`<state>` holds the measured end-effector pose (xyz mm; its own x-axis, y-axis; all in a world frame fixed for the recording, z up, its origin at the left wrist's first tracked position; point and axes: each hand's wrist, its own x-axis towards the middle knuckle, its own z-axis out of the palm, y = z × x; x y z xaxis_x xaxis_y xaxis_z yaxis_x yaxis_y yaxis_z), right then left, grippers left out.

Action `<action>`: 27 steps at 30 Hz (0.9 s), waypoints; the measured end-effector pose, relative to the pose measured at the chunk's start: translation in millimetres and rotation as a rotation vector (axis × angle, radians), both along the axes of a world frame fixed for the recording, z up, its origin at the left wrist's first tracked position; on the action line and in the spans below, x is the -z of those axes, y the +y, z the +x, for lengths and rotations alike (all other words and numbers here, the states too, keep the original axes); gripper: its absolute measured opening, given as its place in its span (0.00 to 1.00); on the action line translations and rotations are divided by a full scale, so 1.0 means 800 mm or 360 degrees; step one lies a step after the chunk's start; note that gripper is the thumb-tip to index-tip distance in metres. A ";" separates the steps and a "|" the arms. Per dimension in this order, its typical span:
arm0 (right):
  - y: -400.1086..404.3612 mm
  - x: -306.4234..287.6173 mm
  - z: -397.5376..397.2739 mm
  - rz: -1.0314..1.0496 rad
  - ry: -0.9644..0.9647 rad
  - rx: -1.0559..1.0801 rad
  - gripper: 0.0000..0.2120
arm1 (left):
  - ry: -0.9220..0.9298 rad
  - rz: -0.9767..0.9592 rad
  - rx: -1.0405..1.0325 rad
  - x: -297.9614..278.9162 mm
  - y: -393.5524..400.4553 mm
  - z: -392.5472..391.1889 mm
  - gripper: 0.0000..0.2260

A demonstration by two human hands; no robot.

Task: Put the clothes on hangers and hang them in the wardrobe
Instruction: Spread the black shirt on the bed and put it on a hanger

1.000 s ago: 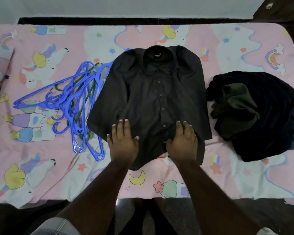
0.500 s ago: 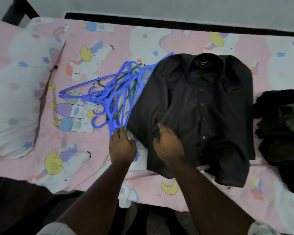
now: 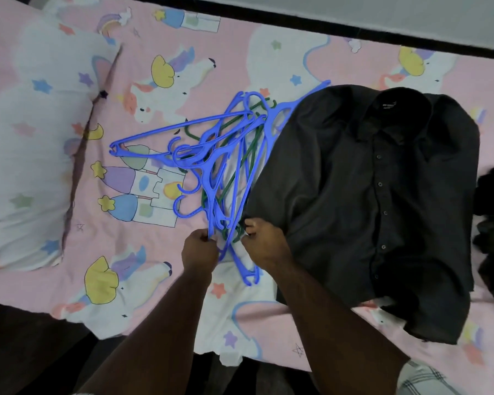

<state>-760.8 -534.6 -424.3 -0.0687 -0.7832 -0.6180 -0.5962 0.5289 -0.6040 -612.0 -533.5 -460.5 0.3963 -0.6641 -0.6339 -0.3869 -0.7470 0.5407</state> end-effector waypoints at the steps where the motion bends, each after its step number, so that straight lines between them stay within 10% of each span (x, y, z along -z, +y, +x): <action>1: -0.001 -0.003 0.002 -0.0006 -0.0013 0.0042 0.21 | 0.0040 -0.0058 -0.0078 -0.005 -0.002 0.004 0.05; 8: -0.008 -0.052 0.005 -0.0071 -0.0162 0.0226 0.13 | 0.0242 -0.0371 -0.0471 -0.060 -0.019 0.031 0.08; 27: 0.045 -0.150 -0.056 -0.0146 -0.0614 0.0406 0.26 | -0.0146 -0.0938 -0.0218 -0.173 0.018 -0.051 0.07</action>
